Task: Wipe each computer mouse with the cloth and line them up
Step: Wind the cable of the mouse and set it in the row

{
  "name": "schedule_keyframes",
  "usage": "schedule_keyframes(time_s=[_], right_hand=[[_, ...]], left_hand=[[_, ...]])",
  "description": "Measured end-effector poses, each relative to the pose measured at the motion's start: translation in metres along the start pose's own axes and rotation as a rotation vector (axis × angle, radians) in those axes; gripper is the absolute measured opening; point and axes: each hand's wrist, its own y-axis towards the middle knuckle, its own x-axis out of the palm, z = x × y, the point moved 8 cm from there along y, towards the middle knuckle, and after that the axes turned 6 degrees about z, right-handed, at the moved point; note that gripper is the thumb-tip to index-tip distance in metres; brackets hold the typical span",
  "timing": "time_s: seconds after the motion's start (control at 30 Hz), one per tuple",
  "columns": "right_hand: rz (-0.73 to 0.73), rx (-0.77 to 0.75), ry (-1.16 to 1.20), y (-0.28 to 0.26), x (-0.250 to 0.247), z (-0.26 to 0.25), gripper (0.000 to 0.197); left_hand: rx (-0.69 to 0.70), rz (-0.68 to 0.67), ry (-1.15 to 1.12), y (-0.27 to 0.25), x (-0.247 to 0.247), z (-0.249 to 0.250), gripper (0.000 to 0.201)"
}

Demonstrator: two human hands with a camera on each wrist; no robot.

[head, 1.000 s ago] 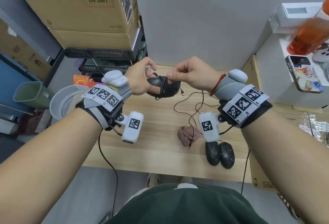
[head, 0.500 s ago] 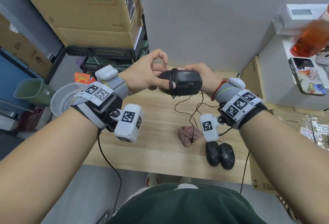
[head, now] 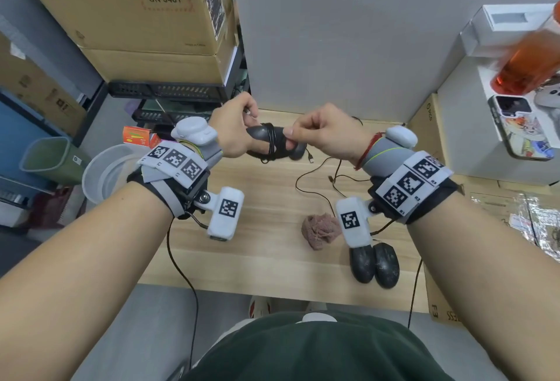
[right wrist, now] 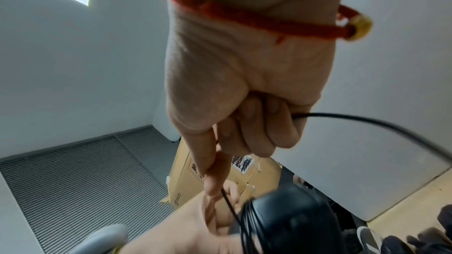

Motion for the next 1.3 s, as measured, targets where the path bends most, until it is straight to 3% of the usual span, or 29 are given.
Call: schedule_keyframes(time_s=[0.2, 0.37, 0.53, 0.6, 0.7, 0.83, 0.97, 1.03, 1.13, 1.3], right_hand=[[0.121, 0.014, -0.005, 0.007, -0.028, -0.004, 0.028], [0.140, 0.053, 0.002, 0.011, -0.027, 0.014, 0.027], [0.123, 0.069, 0.059, 0.008, -0.019, 0.032, 0.026], [0.107, 0.094, -0.044, 0.005, -0.013, 0.034, 0.043], [0.081, 0.097, 0.021, 0.001, 0.003, 0.035, 0.039], [-0.046, 0.099, -0.055, -0.002, 0.021, 0.036, 0.032], [-0.072, 0.042, -0.096, -0.003, 0.017, 0.019, 0.026], [-0.061, 0.024, -0.025, 0.001, 0.011, 0.011, 0.026], [-0.050, -0.007, -0.105, 0.006, 0.003, 0.002, 0.027], [0.040, -0.015, -0.094, 0.013, -0.014, 0.003, 0.023]], left_hand=[[0.061, -0.310, -0.097, -0.018, 0.029, 0.023, 0.067], [0.099, -0.417, -0.338, -0.027, 0.032, 0.045, 0.065], [0.059, -0.390, -0.568, -0.022, 0.023, 0.048, 0.066], [0.050, -0.314, -0.671, -0.018, 0.018, 0.047, 0.063], [0.020, -0.115, -0.747, -0.010, 0.007, 0.039, 0.057], [-0.019, 0.138, -0.609, 0.002, -0.012, 0.017, 0.058], [-0.042, 0.162, -0.248, 0.006, -0.016, -0.002, 0.066], [-0.030, 0.109, -0.100, 0.003, -0.009, -0.005, 0.066], [0.024, -0.054, -0.014, -0.004, 0.009, 0.006, 0.066], [0.117, -0.301, -0.061, -0.017, 0.030, 0.032, 0.065]])
